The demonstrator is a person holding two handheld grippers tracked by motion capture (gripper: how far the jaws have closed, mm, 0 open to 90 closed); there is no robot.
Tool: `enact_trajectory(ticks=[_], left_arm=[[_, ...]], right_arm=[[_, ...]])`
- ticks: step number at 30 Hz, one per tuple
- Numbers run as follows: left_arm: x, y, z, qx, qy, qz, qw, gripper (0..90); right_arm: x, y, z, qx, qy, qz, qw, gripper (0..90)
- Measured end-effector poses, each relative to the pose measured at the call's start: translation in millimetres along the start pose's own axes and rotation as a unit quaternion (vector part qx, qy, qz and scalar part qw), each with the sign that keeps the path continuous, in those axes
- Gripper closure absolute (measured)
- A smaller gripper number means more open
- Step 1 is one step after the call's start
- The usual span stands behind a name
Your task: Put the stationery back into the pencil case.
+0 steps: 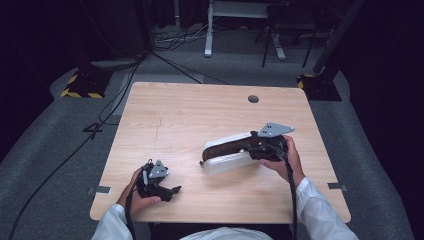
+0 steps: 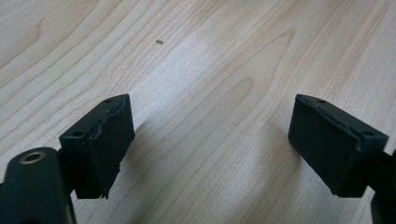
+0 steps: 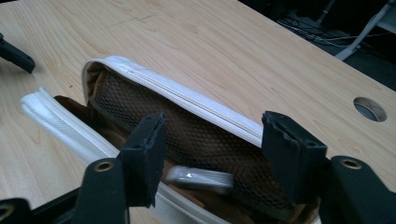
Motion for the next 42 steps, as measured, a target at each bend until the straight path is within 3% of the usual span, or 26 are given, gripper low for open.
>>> enact_trajectory(ticks=[21,42], left_arm=[[0.0,0.0,0.0,0.000,0.000,0.000,1.0000,14.8],[0.0,0.0,0.0,0.000,0.000,0.000,1.0000,14.8]], right_arm=[[2.2,3.5,4.9,-0.003,0.000,-0.001,1.0000,38.0],[6.2,9.3,24.5,0.000,-0.009,0.021,0.9997,35.4]])
Point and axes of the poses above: each handheld gripper's, and its own axes: z roughly backward along the jaws, x roughly out of its underside, y roughly to its right, the point moved 7 cm from there along -z, roughly forward along the jaws, and after that the axes turned 10 degrees about y, right-handed, at the moved point
